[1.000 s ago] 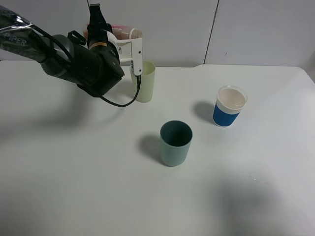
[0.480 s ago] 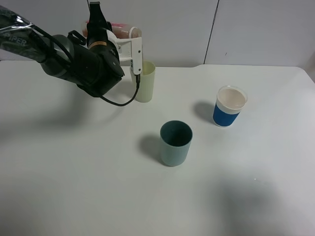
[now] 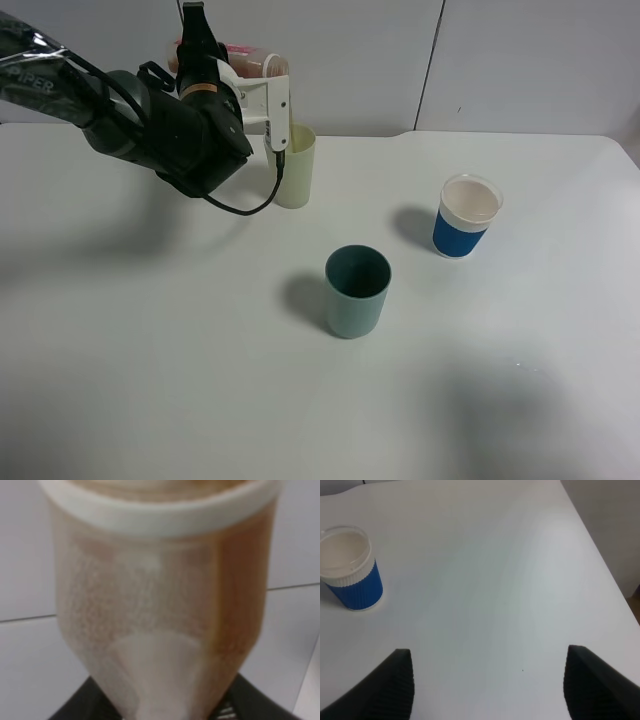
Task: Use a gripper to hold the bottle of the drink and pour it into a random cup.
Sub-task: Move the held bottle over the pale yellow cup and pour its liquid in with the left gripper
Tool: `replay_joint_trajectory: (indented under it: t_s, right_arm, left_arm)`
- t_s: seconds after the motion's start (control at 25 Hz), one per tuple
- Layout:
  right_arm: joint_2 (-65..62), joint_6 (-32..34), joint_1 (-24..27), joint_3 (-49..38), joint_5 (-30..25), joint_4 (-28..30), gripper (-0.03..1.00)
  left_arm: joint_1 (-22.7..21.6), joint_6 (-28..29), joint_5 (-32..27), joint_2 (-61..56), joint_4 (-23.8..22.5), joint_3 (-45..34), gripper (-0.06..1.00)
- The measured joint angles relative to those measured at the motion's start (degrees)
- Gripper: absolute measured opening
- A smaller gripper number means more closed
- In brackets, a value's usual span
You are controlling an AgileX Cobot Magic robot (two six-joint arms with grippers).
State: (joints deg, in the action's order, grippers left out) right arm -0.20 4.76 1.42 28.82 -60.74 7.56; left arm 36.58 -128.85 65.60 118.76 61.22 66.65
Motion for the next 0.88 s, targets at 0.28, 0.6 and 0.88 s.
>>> replay_joint_trajectory:
  t_s: [0.28, 0.6, 0.88]
  right_arm:
    - [0.00, 0.00, 0.00, 0.00, 0.00, 0.00, 0.63]
    - [0.00, 0.00, 0.00, 0.00, 0.00, 0.00, 0.63]
    - [0.00, 0.00, 0.00, 0.00, 0.00, 0.00, 0.63]
  left_arm:
    - [0.00, -0.05, 0.04, 0.00, -1.10, 0.00, 0.36]
    - [0.00, -0.05, 0.49, 0.00, -1.21, 0.00, 0.36]
    - [-0.62, -0.05, 1.02, 0.00, -1.41, 0.00, 0.36]
